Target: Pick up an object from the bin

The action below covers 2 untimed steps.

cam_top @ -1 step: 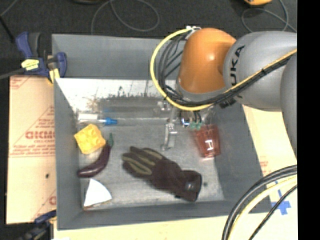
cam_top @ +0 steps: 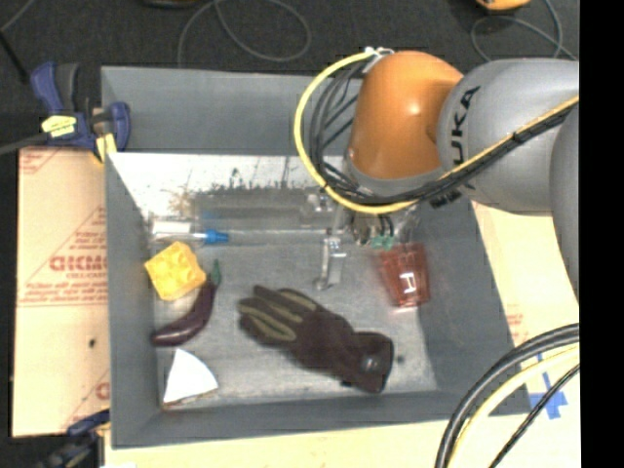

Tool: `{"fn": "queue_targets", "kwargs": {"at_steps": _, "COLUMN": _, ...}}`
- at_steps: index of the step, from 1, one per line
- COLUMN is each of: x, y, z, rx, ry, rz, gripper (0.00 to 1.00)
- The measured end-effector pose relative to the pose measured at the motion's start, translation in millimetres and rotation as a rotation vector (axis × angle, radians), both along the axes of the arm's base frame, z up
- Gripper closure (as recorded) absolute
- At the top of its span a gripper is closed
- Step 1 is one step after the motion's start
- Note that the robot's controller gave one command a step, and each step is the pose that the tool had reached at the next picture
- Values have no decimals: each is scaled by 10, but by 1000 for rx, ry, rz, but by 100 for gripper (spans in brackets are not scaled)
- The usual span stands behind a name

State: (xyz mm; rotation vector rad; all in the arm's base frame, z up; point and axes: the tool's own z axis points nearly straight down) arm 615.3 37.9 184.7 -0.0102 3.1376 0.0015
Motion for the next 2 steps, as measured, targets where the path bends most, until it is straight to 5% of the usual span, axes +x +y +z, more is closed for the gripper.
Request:
{"fn": "queue_targets", "kwargs": {"at_steps": 1, "x": -264, "y": 75, "z": -382, "rx": -2, "ry": -4, "rz": 50, "gripper": 0}}
{"fn": "queue_targets", "kwargs": {"at_steps": 2, "x": -568, "y": 198, "z": -962, "rx": 0, "ry": -2, "rz": 182, "gripper": 100}}
